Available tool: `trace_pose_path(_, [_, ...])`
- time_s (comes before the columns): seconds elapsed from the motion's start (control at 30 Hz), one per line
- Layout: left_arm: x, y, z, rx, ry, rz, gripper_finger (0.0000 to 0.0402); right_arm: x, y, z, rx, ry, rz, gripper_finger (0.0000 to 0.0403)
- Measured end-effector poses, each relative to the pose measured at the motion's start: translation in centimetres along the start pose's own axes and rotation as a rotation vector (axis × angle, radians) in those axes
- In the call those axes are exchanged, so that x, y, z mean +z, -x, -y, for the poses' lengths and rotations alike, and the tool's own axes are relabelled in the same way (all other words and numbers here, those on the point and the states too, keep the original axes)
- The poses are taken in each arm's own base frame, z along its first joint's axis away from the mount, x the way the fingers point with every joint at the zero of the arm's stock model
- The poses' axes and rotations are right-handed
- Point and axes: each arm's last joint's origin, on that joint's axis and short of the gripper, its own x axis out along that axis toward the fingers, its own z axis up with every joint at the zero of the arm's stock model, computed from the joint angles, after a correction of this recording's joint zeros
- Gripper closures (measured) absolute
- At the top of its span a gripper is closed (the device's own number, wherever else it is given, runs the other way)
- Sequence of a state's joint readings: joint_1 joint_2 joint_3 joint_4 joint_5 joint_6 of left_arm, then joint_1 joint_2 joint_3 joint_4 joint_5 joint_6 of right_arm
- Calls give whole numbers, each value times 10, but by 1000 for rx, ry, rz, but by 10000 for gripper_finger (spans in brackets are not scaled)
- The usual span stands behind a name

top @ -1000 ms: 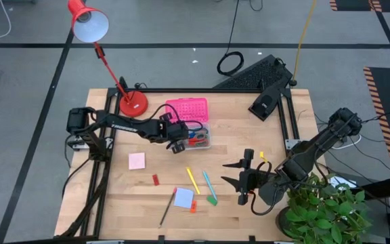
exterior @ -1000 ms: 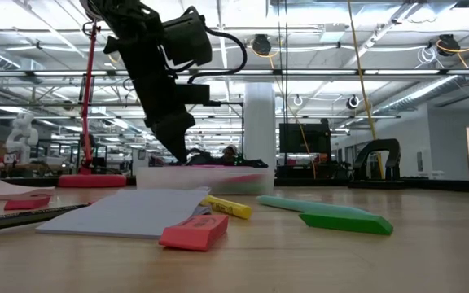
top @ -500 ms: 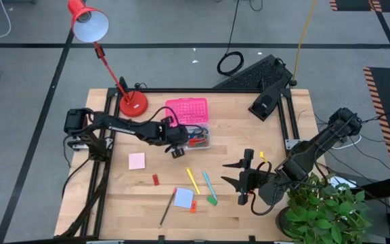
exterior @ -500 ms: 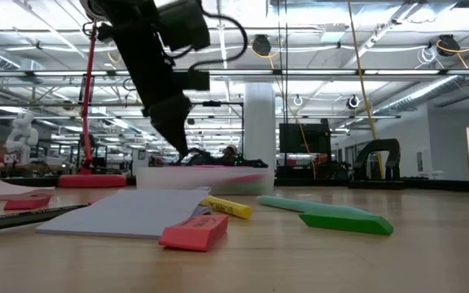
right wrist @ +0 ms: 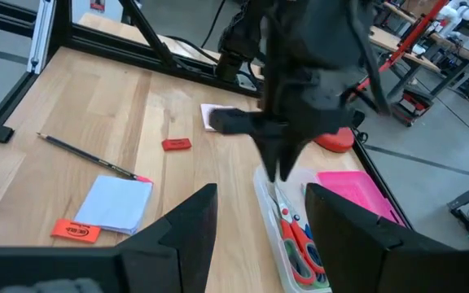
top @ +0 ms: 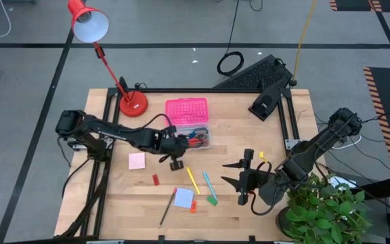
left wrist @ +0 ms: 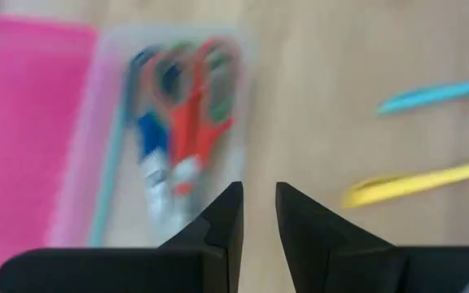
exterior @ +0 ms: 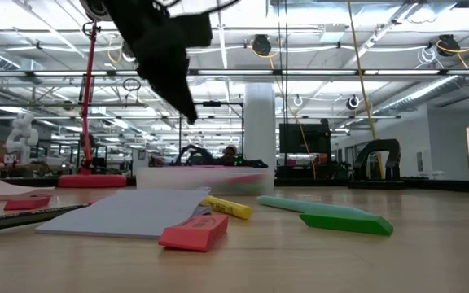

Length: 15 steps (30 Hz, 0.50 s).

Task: Pack school essentials
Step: Put the blue pencil into the pink supply box

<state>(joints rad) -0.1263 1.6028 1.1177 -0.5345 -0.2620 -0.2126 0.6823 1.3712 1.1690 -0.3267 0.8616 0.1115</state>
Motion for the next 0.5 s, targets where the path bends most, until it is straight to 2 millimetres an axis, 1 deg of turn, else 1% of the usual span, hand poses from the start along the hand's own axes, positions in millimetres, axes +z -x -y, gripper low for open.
trace_pose_path(0.03, [-1,2,6,-12,7,3,323,0,0,0,0,1,0,222])
trace_pose_path(0.1, [-10,8,19,-26,1,-37,323,0,0,0,1,0,0,222])
trace_pose_path(0.3, [-25,23,61,-76,0,-31,323,-1,0,0,2,6,-5,222])
trace_pose_path(0.37, [-35,31,79,-80,-16,-29,322,-1,0,0,2,6,-5,222])
trace_pose_path(0.43, [-45,37,99,-95,-30,-18,314,-1,0,0,2,6,-5,222])
trace_pose_path(0.5, [-57,45,116,-105,-27,-12,297,-1,0,0,2,6,-6,222])
